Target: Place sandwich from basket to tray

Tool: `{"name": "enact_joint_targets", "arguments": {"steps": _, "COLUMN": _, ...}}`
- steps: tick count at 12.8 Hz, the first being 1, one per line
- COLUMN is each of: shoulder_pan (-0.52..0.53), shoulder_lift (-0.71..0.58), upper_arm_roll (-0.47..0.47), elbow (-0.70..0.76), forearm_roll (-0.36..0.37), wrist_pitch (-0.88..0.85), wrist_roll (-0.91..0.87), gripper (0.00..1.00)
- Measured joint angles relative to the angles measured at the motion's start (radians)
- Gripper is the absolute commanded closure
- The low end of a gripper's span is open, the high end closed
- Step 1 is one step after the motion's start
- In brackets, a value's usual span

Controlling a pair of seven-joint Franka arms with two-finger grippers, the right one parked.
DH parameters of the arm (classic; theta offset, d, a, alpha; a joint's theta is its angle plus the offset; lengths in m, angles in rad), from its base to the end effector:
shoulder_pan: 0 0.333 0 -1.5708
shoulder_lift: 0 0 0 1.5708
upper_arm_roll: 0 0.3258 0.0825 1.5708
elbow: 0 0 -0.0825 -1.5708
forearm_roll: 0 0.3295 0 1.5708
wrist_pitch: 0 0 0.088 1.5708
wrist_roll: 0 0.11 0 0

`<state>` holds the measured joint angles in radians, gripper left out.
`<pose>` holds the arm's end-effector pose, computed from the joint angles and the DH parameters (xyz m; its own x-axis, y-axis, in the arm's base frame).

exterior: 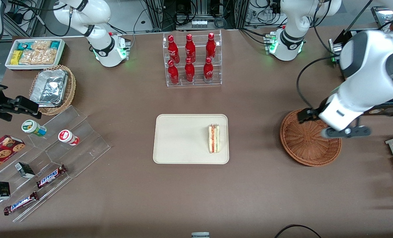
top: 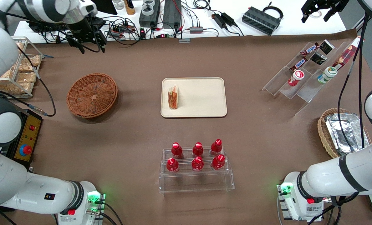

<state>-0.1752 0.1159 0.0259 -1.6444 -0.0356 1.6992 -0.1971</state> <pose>0.5333 -0.0845 0.5509 0.9964 0.0526 -0.0662 0.0540 -0.9984 0.0194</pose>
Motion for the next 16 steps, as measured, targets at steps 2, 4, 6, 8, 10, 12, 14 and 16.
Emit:
{"name": "enact_joint_targets", "arguments": {"steps": 2, "shoulder_pan": 0.046, "shoulder_lift": -0.058, "upper_arm_roll": 0.001, "elbow": -0.002, "forearm_roll": 0.007, "wrist_pitch": -0.044, "wrist_roll": 0.004, "gripper": 0.0}}
{"name": "enact_joint_targets", "arguments": {"steps": 4, "shoulder_pan": 0.062, "shoulder_lift": -0.111, "upper_arm_roll": 0.0, "elbow": -0.003, "forearm_roll": 0.052, "wrist_pitch": -0.093, "wrist_roll": 0.007, "gripper": 0.0}}
{"name": "enact_joint_targets", "arguments": {"steps": 6, "shoulder_pan": 0.068, "shoulder_lift": -0.15, "upper_arm_roll": -0.014, "elbow": -0.005, "forearm_roll": 0.072, "wrist_pitch": -0.126, "wrist_roll": 0.007, "gripper": 0.0}}
{"name": "enact_joint_targets", "arguments": {"steps": 8, "shoulder_pan": 0.108, "shoulder_lift": -0.166, "upper_arm_roll": -0.071, "elbow": -0.009, "forearm_roll": 0.072, "wrist_pitch": -0.147, "wrist_roll": 0.009, "gripper": 0.0}}
{"name": "enact_joint_targets", "arguments": {"steps": 10, "shoulder_pan": 0.116, "shoulder_lift": -0.166, "upper_arm_roll": -0.093, "elbow": -0.016, "forearm_roll": 0.072, "wrist_pitch": -0.149, "wrist_roll": 0.009, "gripper": 0.0}}
{"name": "enact_joint_targets", "arguments": {"steps": 12, "shoulder_pan": 0.117, "shoulder_lift": -0.166, "upper_arm_roll": -0.094, "elbow": -0.021, "forearm_roll": 0.071, "wrist_pitch": -0.149, "wrist_roll": 0.011, "gripper": 0.0}}
{"name": "enact_joint_targets", "arguments": {"steps": 14, "shoulder_pan": 0.122, "shoulder_lift": -0.166, "upper_arm_roll": -0.094, "elbow": -0.023, "forearm_roll": 0.055, "wrist_pitch": -0.15, "wrist_roll": 0.048, "gripper": 0.0}}
{"name": "enact_joint_targets", "arguments": {"steps": 16, "shoulder_pan": 0.13, "shoulder_lift": -0.166, "upper_arm_roll": -0.094, "elbow": -0.023, "forearm_roll": 0.04, "wrist_pitch": -0.154, "wrist_roll": 0.073, "gripper": 0.0}}
